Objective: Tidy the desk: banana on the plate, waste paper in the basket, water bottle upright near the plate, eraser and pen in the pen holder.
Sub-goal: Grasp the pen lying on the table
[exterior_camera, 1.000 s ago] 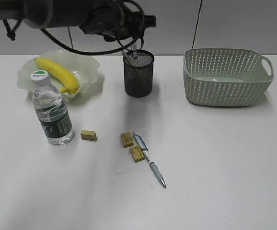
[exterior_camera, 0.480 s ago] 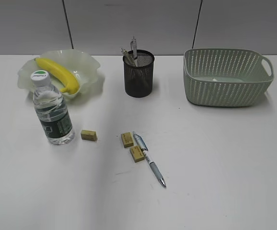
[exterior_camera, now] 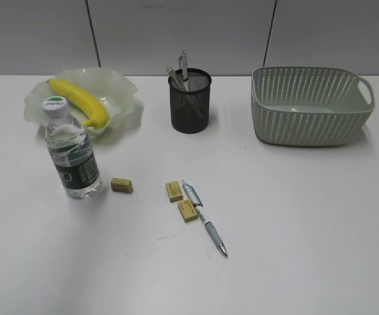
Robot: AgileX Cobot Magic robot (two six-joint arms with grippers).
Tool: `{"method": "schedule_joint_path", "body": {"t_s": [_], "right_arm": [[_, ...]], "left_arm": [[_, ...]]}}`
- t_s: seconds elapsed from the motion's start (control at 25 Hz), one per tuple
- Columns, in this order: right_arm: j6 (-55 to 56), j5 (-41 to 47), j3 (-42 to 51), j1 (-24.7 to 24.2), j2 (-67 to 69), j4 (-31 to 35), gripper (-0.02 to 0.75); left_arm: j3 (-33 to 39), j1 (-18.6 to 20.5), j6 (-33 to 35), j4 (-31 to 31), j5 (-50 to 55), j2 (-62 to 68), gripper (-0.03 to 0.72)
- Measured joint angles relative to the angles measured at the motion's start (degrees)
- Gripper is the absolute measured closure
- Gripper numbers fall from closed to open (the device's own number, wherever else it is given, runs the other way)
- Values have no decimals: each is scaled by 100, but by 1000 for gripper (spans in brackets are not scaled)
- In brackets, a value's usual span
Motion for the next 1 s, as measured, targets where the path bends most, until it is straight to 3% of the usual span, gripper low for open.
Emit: {"method": "schedule_joint_path", "body": {"t_s": [0.2, 0.52, 0.76, 0.88, 1.0], "right_arm": [[0, 0, 0, 0, 0, 0, 335], [0, -406, -138, 0, 698, -4, 335], [-440, -1552, -444, 0, 2208, 41, 335], [-678, -1936, -737, 0, 3151, 106, 335], [-746, -2098, -1136, 0, 4111, 140, 335]], "left_arm": [[769, 0, 280, -636, 13, -1141, 323], [3745, -1, 310, -790, -5, -3550, 349], [5893, -1, 310, -1020, -691, -5272, 351], [6624, -1, 310, -1046, -919, -6070, 351], [6916, -1, 310, -1044, -835, -6728, 351]]}}
